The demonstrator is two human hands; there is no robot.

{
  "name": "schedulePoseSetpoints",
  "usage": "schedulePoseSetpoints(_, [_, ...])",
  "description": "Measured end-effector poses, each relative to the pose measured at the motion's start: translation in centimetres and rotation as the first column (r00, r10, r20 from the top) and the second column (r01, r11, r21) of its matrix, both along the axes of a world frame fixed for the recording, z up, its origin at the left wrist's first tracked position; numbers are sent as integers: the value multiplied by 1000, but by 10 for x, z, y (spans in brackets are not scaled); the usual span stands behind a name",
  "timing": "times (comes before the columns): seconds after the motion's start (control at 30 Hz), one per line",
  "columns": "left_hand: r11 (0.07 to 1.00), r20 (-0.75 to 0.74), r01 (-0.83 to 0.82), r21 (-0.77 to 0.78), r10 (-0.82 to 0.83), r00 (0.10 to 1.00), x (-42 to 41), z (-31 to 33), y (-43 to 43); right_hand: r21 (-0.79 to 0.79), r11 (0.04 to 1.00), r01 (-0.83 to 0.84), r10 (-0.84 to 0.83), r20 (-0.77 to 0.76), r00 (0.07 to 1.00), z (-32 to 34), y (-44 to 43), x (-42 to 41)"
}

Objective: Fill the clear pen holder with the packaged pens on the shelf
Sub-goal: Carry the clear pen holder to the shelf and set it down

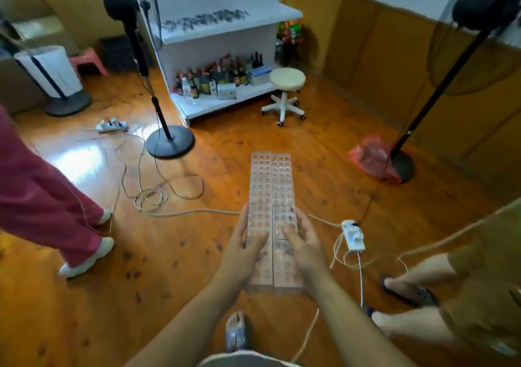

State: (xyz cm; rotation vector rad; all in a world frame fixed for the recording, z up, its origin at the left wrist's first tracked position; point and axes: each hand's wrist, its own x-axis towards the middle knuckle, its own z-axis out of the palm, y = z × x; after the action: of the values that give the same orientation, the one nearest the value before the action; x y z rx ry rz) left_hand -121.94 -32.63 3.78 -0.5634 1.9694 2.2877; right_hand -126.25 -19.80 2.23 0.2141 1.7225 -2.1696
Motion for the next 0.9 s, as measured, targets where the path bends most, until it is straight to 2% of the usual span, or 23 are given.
schedulePoseSetpoints(0.23, [1000,21,-13,-14,13,1000,-134,8,-75,-15,1000,-22,22,-4,1000,9,-74,-132])
schedulePoseSetpoints(0.9, [999,59,-33,-18,34,998,-606,-12,-162,-2,999,-43,43,68,997,-14,-162,-604])
